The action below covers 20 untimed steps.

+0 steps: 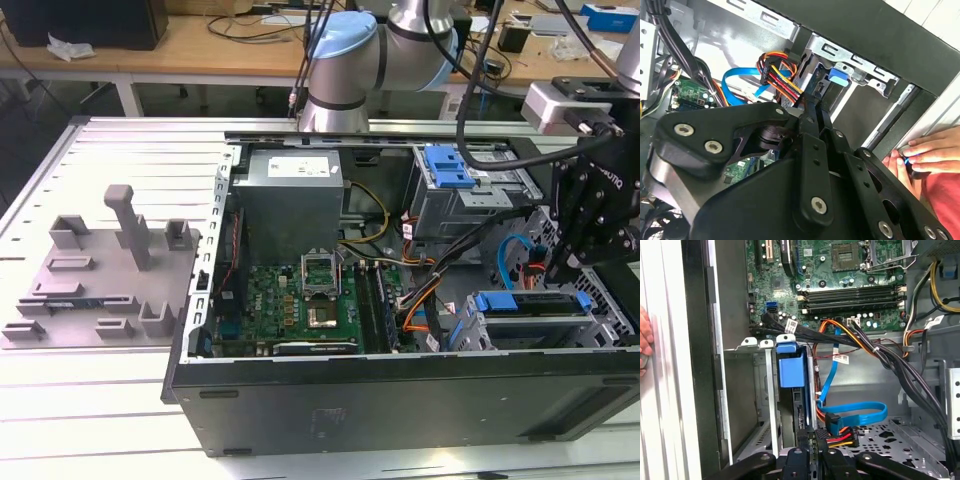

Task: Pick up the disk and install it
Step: 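Insert the first disk wire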

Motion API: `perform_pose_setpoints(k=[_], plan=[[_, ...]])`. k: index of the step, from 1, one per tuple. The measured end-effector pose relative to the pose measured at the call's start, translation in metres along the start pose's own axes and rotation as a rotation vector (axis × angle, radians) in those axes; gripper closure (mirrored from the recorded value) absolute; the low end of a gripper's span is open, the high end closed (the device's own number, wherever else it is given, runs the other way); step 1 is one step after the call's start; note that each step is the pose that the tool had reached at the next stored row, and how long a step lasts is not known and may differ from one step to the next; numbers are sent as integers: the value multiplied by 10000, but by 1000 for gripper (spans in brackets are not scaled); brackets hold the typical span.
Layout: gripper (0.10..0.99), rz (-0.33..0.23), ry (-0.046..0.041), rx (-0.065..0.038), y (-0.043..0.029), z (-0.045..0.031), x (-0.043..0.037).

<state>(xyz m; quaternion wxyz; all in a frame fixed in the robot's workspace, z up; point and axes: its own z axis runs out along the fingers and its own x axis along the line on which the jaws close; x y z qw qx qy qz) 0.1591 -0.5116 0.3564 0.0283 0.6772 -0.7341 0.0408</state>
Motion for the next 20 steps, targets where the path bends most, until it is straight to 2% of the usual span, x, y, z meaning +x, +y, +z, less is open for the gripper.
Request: perform_pose_setpoints(k=[3,9,14,20], plan=[[922,0,-77,-8,-2,1,14],[922,1,-86,-9,-3,2,19],[922,-2,-157,-56,-20,6,54],[922,-2,-185,-67,-34,9,86]])
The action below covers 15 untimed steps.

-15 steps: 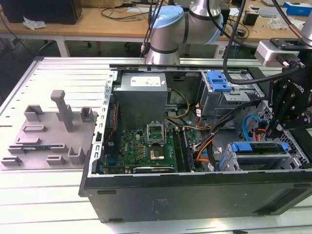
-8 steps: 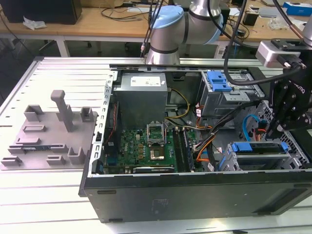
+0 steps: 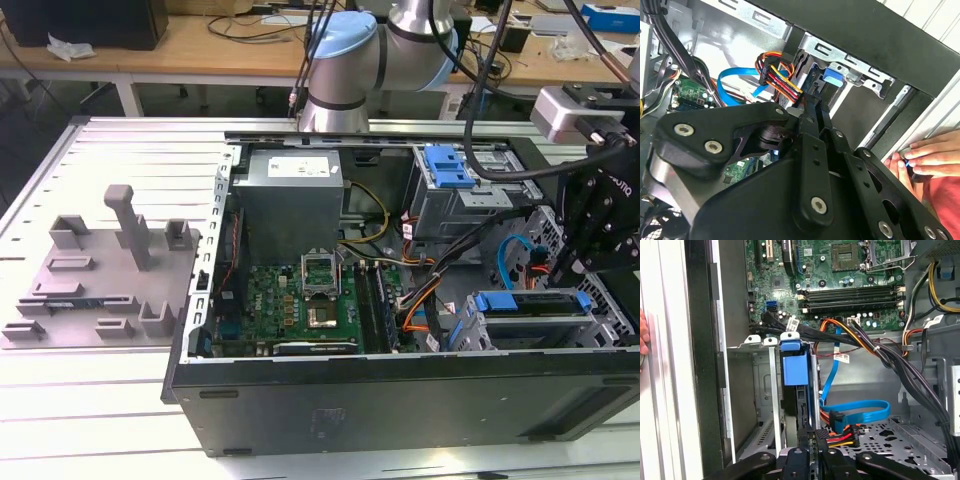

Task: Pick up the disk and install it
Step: 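Insert the first disk wire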

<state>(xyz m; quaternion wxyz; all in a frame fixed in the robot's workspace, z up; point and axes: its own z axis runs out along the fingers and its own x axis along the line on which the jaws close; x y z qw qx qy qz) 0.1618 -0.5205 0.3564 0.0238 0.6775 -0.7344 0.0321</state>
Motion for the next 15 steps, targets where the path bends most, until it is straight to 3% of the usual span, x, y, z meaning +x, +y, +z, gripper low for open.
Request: perform_pose_setpoints(k=[15], plan=[[922,-7,0,0,10,3,22]])
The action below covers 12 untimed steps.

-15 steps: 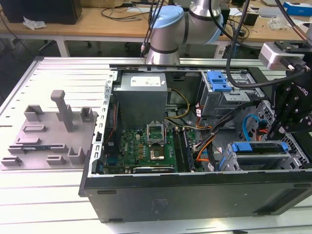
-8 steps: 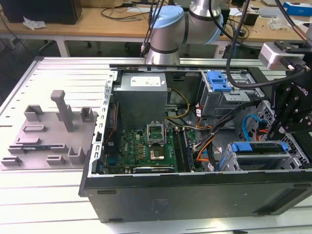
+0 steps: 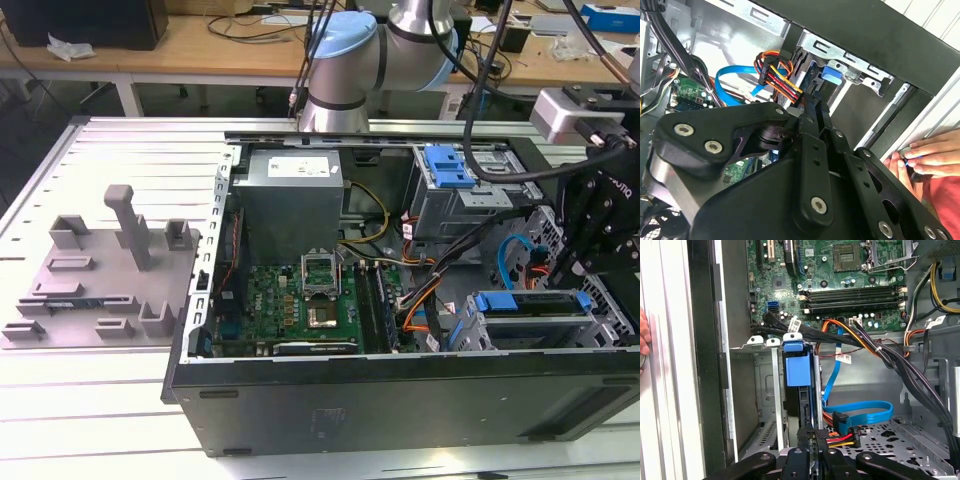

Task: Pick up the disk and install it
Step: 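Insert the first disk wire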

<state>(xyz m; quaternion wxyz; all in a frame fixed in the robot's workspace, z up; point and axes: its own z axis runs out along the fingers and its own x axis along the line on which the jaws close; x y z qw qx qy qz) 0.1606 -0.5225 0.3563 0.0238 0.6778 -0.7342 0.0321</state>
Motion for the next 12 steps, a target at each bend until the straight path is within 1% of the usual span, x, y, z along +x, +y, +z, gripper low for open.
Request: perform_pose_setpoints(k=[12], plan=[[922,-269,-4,21,0,1,1]])
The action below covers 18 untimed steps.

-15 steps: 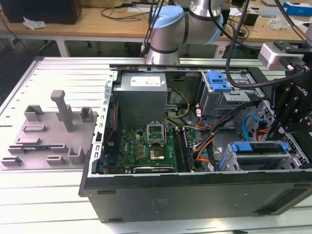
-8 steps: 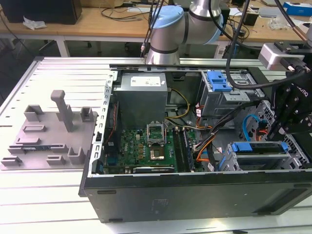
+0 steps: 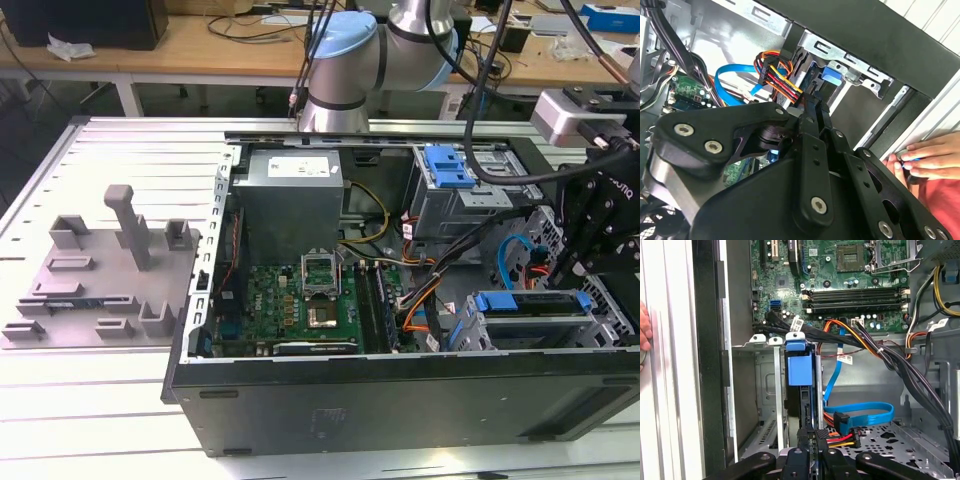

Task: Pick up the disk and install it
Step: 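Insert the first disk wire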

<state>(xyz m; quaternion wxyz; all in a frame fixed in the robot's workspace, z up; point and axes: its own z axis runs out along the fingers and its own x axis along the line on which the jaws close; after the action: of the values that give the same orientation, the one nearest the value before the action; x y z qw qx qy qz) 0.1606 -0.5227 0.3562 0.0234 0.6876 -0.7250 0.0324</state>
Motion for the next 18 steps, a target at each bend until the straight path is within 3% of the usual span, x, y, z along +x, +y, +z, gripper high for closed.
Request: perform_pose_setpoints(k=[18], plan=[[922,-12,0,5,6,7,0]])
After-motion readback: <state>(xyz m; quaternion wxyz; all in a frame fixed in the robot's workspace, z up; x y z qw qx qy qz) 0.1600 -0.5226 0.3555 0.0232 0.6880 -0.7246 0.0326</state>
